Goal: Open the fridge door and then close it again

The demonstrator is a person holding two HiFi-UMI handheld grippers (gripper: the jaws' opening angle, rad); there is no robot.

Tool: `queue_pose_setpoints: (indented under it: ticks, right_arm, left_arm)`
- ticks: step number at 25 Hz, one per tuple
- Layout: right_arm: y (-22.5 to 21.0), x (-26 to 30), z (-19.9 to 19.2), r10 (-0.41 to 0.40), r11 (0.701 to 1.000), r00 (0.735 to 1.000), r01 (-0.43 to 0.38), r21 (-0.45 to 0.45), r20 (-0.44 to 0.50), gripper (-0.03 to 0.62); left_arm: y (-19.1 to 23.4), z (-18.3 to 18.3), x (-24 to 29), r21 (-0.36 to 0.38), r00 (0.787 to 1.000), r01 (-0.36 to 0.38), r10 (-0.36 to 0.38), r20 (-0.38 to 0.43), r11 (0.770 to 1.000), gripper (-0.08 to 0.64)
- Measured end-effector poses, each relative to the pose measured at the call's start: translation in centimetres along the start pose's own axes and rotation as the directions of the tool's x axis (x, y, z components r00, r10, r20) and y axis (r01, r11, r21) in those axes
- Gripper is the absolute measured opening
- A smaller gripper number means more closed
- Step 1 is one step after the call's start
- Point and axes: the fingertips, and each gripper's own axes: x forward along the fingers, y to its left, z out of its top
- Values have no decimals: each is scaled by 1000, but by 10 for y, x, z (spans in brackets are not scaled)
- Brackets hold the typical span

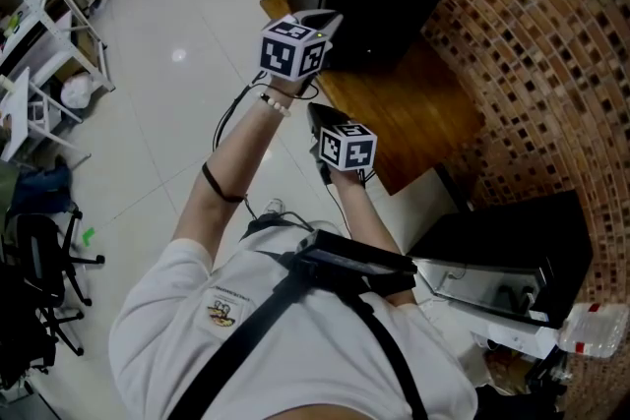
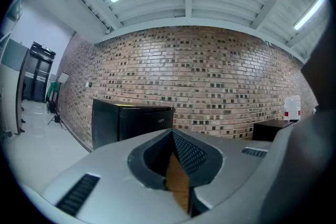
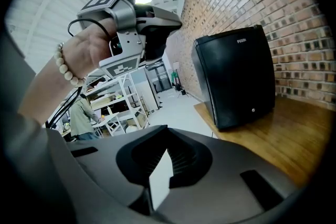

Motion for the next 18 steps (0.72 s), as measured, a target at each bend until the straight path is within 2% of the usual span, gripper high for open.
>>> queue_pose_setpoints:
  ticks: [6,7,12,18]
  right_arm:
    - [-16,14,16,-21,1000,1000,21,5,14,2]
    - [-20,17,19,-28,1000,1000,27,7,15,2]
    - [-36,32,31,-61,998,998,60,26,28,2]
    - [-59,51,52,-114,992,992,110,68,61,2]
  left_arm:
    - [28,2,17,-1,1000,-11,11,-7,1000,14]
    - [33,3,22,0,1000,-12,12,-13,1000,71]
    - [70,6,48,26,998,-36,37,-42,999,183]
    - [112,20,85,90,997,-47,52,-51,995,242]
